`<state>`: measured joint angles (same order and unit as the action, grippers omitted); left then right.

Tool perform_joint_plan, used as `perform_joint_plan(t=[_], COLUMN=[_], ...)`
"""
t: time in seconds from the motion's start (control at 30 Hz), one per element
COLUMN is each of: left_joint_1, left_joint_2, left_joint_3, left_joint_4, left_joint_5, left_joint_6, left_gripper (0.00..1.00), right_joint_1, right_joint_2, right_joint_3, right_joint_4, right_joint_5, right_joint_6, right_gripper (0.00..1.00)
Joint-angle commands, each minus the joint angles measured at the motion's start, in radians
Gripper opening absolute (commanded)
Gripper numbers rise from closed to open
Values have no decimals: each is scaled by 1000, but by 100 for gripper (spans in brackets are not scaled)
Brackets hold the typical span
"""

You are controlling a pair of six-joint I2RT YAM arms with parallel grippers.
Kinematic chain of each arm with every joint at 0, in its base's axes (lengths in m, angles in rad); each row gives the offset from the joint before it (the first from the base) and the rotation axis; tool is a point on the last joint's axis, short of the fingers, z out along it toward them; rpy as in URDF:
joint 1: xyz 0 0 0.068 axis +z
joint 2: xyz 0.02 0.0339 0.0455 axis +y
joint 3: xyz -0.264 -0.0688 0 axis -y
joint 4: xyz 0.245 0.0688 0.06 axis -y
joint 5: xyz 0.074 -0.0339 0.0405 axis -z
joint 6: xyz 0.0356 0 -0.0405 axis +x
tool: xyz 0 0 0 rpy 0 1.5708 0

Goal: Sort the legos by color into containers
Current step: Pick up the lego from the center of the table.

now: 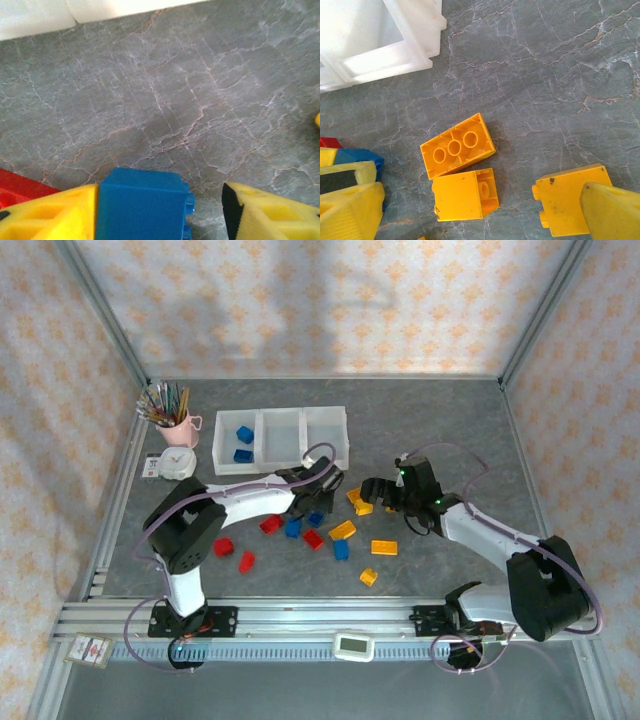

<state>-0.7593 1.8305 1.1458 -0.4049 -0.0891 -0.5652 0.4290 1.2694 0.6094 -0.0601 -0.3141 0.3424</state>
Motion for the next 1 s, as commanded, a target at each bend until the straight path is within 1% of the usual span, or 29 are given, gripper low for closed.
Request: perform_joint_plan(t=[0.0, 0.1, 0.43, 0.6, 0.73, 0.8, 0.97], left_joint_1=[0, 0, 2, 15, 27, 40, 108], left_joint_2=[26, 40, 51, 26, -42, -86, -228], left_joint_3=[30, 29, 35, 50, 48, 41, -2], left_joint_4=[-25, -22, -18, 5, 13, 10, 11], left_joint_5=[-22, -29, -45, -35, -56, -67, -91], left_joint_6=[22, 16, 8, -11, -15, -48, -74], left_gripper=[64, 62, 42, 36, 34, 34, 33], right_joint_1=[-5, -4, -5, -5, -4, -1, 23], right_joint_2=[-15, -10, -11, -8, 0, 8, 19], right_joint_3=[-11, -12, 15, 47, 96, 122, 153], right_joint_4=[17, 27, 17, -6, -27, -38, -42], right_joint_5=[15, 6, -6, -3, -24, -32, -32], right_joint_6=[-13, -9, -14, -20, -32, -37, -35], right_gripper=[100, 100, 100, 100, 100, 100, 100])
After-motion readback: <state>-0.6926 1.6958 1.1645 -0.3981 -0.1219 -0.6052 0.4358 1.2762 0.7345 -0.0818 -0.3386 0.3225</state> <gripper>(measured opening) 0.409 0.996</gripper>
